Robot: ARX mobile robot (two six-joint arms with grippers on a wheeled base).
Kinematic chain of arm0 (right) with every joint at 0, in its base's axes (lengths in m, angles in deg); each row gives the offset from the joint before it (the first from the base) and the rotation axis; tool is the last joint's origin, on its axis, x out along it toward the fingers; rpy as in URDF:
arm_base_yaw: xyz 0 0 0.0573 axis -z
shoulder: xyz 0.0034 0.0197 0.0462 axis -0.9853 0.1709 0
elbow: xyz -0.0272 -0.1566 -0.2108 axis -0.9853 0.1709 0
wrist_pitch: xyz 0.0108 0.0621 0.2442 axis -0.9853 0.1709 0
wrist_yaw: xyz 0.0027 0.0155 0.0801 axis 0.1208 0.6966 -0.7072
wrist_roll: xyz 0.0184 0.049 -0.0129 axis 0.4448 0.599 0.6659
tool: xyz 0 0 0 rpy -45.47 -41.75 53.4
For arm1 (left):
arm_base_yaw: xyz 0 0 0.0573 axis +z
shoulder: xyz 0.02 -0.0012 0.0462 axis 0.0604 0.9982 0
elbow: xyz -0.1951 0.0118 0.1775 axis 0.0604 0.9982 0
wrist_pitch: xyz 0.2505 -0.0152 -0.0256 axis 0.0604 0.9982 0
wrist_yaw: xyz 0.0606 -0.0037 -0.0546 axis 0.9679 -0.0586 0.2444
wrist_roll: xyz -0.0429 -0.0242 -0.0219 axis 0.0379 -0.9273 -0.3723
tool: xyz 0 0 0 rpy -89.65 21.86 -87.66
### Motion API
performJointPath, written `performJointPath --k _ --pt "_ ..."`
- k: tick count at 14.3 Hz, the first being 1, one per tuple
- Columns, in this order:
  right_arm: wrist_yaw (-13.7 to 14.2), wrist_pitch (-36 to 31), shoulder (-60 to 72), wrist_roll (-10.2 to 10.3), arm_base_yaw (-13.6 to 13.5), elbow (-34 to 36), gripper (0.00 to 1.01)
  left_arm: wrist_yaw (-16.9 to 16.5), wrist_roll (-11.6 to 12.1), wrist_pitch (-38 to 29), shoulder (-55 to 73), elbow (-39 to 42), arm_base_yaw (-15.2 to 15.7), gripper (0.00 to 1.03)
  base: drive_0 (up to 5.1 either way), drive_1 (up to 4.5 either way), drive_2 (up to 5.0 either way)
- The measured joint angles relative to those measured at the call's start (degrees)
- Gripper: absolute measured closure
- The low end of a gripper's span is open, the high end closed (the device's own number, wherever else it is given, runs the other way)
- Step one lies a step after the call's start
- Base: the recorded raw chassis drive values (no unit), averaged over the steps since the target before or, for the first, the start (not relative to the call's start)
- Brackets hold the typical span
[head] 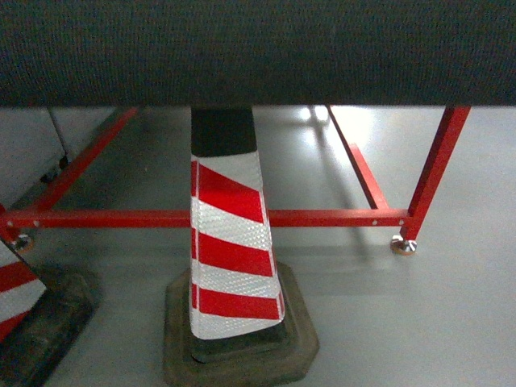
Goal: Pick blue part to blue bin on bottom shelf
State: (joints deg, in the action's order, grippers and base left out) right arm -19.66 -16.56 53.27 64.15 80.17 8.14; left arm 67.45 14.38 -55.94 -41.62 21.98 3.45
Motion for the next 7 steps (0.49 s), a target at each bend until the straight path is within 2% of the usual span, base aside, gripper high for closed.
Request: performJointPath --k 7 --pt "-0.02 0.11 0.0 -0.04 0.0 0.0 0.03 -0.02 0.0 -0.04 0.0 0.0 0.0 0.05 0.0 0.0 0.0"
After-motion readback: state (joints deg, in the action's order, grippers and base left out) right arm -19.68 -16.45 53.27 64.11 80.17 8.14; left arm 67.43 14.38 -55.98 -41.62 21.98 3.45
